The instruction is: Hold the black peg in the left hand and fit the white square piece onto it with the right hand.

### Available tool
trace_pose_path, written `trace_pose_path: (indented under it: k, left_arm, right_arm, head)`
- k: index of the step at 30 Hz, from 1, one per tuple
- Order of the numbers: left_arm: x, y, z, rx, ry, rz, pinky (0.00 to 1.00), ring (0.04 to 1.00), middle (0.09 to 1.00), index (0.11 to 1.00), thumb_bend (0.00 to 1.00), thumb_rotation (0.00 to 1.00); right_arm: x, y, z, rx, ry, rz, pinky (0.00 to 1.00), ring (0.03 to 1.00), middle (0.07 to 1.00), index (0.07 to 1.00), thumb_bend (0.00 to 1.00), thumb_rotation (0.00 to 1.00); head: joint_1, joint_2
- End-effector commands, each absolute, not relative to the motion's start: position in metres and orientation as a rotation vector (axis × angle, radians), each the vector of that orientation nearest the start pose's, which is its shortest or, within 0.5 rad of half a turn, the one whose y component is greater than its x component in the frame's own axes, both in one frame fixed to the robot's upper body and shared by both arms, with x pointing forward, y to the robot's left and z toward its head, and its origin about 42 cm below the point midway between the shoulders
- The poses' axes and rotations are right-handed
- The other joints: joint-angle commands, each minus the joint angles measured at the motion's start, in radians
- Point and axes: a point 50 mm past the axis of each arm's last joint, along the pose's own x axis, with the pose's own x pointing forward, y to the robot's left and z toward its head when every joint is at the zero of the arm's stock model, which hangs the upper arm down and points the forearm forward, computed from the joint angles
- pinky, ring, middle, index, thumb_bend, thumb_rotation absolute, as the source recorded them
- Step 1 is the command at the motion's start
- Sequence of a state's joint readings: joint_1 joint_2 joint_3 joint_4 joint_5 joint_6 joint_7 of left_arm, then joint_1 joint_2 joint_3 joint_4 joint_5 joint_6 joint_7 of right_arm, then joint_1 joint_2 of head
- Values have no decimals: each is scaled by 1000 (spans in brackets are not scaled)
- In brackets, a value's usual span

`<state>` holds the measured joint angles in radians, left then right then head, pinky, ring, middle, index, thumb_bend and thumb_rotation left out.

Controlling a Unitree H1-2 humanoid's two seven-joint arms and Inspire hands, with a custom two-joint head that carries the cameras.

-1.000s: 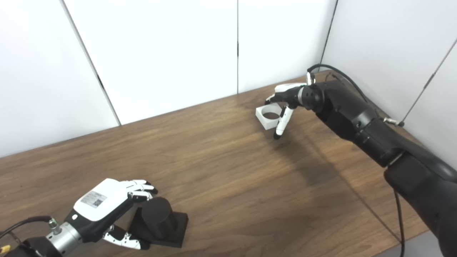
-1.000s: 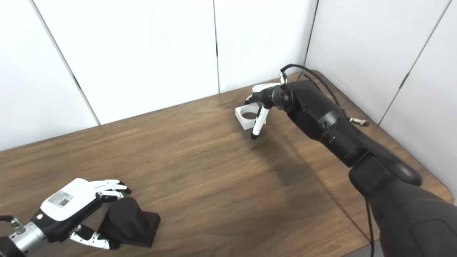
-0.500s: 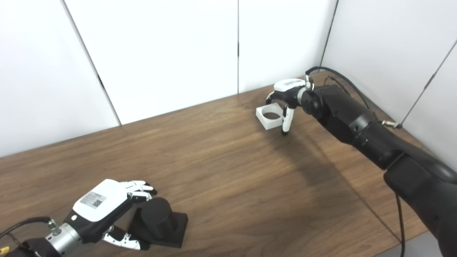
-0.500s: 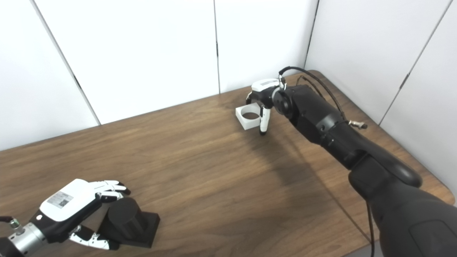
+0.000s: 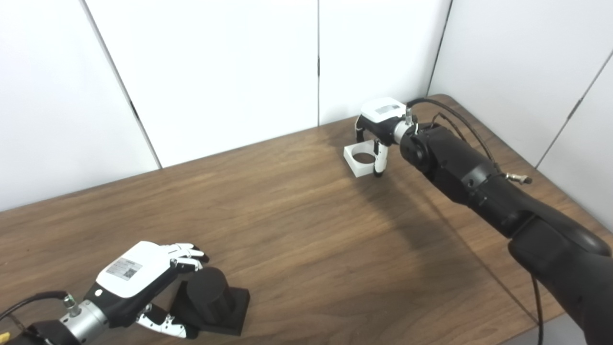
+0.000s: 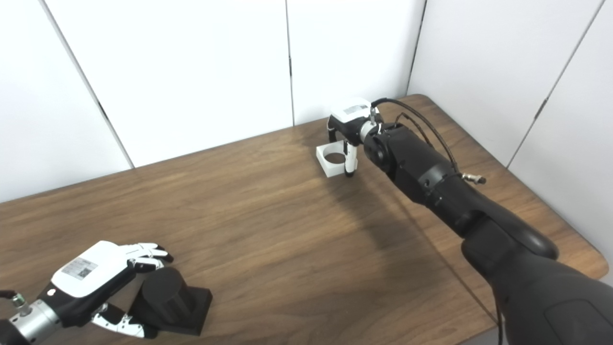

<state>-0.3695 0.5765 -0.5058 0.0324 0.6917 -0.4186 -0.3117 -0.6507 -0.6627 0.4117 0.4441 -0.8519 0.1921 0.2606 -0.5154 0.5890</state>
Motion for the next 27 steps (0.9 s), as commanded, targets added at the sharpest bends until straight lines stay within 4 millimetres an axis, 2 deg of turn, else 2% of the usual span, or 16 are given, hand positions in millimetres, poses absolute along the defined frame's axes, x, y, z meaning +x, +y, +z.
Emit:
trace_pose_path:
  k: [1, 9, 19, 23, 27]
  left_arm:
    - [339, 248, 154, 1459, -406, -1015, 733, 854, 810, 488, 524, 62]
    - [340, 245, 155, 1468, -410, -1010, 724, 849, 810, 488, 524, 62]
    - [340, 245, 155, 1458, -411, -1011, 720, 845, 804, 488, 524, 61]
    - [340, 245, 156, 1459, -403, -1009, 723, 846, 802, 487, 524, 60]
    - [341, 243, 156, 1461, -395, -1012, 726, 851, 807, 488, 524, 60]
  right_arm:
    - [474, -363, 243, -1657, 122, 100, 614, 773, 791, 495, 519, 141]
    - [471, -365, 232, -1626, 95, 49, 574, 729, 759, 491, 521, 141]
    - [467, -370, 223, -1608, 82, 48, 579, 741, 751, 482, 521, 133]
    - [462, -370, 230, -1555, 49, 38, 587, 749, 750, 480, 521, 128]
    - [457, -369, 240, -1517, 7, 24, 592, 747, 750, 480, 521, 128]
  head:
    - [-2, 0]
    - [1, 1]
    - [4, 1]
    - [11, 9]
    - [56, 26]
